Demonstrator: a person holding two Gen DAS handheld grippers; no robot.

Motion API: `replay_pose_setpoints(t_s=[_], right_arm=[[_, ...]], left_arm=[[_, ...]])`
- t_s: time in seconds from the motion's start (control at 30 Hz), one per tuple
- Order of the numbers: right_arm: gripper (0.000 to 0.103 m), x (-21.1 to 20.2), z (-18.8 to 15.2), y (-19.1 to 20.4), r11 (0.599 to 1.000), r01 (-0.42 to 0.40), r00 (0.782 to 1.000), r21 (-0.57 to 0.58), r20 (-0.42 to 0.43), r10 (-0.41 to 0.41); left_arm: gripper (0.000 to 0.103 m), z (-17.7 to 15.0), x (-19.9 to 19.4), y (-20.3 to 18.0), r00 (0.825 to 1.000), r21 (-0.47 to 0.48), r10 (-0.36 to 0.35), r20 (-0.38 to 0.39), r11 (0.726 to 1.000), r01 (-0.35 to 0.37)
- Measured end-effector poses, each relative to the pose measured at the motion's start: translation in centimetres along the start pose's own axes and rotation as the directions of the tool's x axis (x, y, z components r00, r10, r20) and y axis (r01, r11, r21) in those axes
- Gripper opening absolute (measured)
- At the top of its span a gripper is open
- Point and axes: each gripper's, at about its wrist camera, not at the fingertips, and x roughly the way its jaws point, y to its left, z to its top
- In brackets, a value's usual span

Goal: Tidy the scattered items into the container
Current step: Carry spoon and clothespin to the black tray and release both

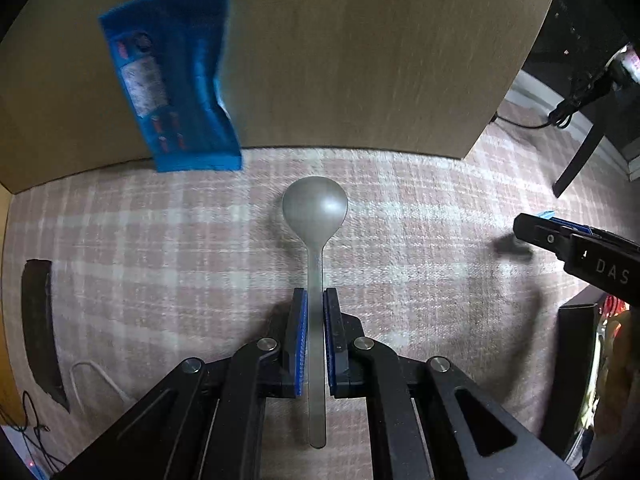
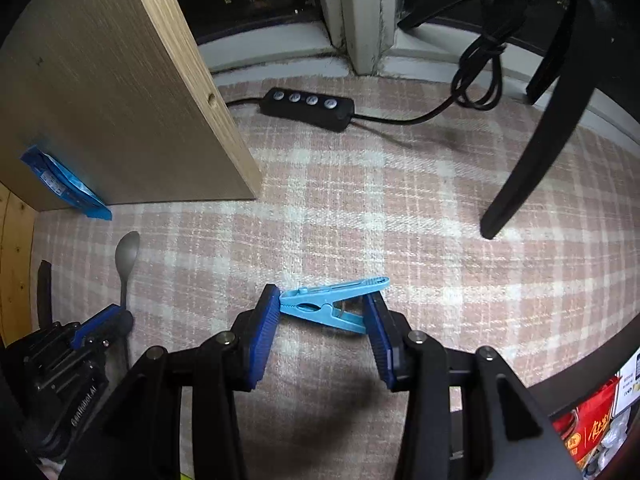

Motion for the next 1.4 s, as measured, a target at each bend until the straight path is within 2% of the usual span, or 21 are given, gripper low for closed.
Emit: replay_pose_setpoints(t_s=[0.27,0.33,0.4,0.47,0.53,0.57,0.63,0.67,0.7,0.73,0.93,1.13,1.4], right_arm=[[0.042,-3.7,-1.8,0.1,1.000,-0.022,0.998,0.003,0.051,0.021],[0.042,-4.9,-3.4,-0.1,1.000,-0.023,0.998,0.008,0.064,0.023],[0.042,-6.0,-3.7,-0.6,1.000,-0.023,0.997,0.021,0.080,0.021],[0.042,-7.0,-3.2,-1.4,0.999,-0.021,0.995,0.033,0.094,0.017],[0.042,-9.0,-4.9,-2.6,0.999,-0.018,0.994,0.043,0.109,0.014],[0.042,-10.2,-5.6,-3.0,0.999,-0.016,0.993,0.047,0.117,0.011],[0.042,-12.0,-6.8,-4.2,0.998,0.000,0.991,0.061,0.136,-0.008],[0.042,-12.8,-7.5,-4.9,0.997,0.008,0.989,0.071,0.144,-0.018],[0.042,-13.7,-8.4,-5.8,0.996,0.012,0.988,0.085,0.153,-0.025],[0.042,-14.7,-9.4,-6.7,0.995,0.017,0.986,0.102,0.161,-0.033],[0.042,-18.7,-14.7,-13.0,0.976,0.064,0.977,0.206,0.189,-0.104],[0.042,-21.6,-20.7,-19.9,0.935,0.106,0.967,0.338,0.184,-0.176],[0.042,-22.9,-26.7,-25.5,0.888,0.131,0.966,0.441,0.146,-0.215]], left_arm=[[0.007,-2.4,-4.6,0.5,0.998,0.014,-0.002,0.060,1.000,0.001],[0.007,-3.9,-6.0,-0.3,0.997,0.033,-0.007,0.071,0.999,0.004],[0.007,-6.3,-7.9,-1.0,0.996,0.056,-0.016,0.085,0.998,0.011],[0.007,-7.1,-8.7,-2.3,0.995,0.082,-0.026,0.096,0.996,0.018],[0.007,-8.6,-10.2,-3.9,0.994,0.116,-0.041,0.105,0.993,0.029],[0.007,-7.3,-10.1,-4.2,0.993,0.137,-0.050,0.109,0.990,0.034],[0.007,-6.9,-10.8,-5.8,0.991,0.175,-0.070,0.113,0.983,0.050],[0.007,-6.5,-11.2,-7.6,0.990,0.200,-0.086,0.114,0.978,0.062],[0.007,-4.8,-10.7,-9.3,0.989,0.217,-0.096,0.114,0.974,0.070],[0.007,-4.5,-11.8,-9.1,0.988,0.233,-0.106,0.115,0.969,0.077],[0.007,-7.4,-12.9,-16.6,0.977,0.372,-0.192,0.094,0.917,0.145],[0.007,-11.8,-15.4,-23.9,0.964,0.500,-0.259,0.052,0.843,0.199],[0.007,-17.9,-16.5,-31.8,0.953,0.626,-0.301,-0.024,0.739,0.249]])
